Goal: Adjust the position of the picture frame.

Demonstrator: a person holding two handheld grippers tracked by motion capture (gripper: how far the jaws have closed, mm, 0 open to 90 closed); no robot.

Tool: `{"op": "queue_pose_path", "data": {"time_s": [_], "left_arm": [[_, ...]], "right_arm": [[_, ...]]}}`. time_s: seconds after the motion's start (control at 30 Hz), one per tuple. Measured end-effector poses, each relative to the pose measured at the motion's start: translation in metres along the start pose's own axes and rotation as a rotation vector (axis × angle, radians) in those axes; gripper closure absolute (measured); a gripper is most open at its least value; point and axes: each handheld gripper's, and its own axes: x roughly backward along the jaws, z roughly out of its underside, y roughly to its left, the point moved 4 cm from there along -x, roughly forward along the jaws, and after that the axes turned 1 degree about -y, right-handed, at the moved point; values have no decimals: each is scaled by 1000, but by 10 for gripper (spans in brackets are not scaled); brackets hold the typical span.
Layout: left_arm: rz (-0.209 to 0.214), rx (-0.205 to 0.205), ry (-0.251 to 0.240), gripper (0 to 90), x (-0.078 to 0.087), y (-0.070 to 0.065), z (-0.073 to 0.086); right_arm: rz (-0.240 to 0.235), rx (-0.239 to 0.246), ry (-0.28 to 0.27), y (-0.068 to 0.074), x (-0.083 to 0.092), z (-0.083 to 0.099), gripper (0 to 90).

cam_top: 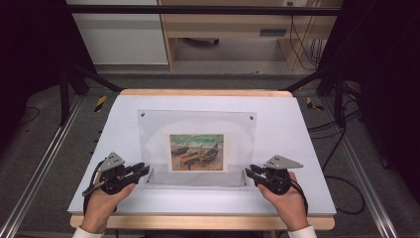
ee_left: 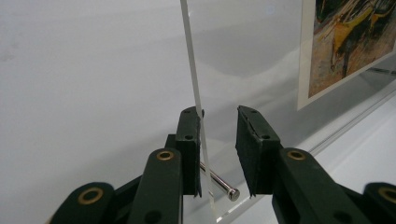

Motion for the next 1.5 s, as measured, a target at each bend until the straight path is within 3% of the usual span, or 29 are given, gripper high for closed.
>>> {"op": "queue_pose_path", "data": {"time_s": [1.5], "left_arm": [[6, -26, 20, 697, 6, -7, 9]], "right_arm": [[1, 17, 16, 7, 6, 10, 737]]}}
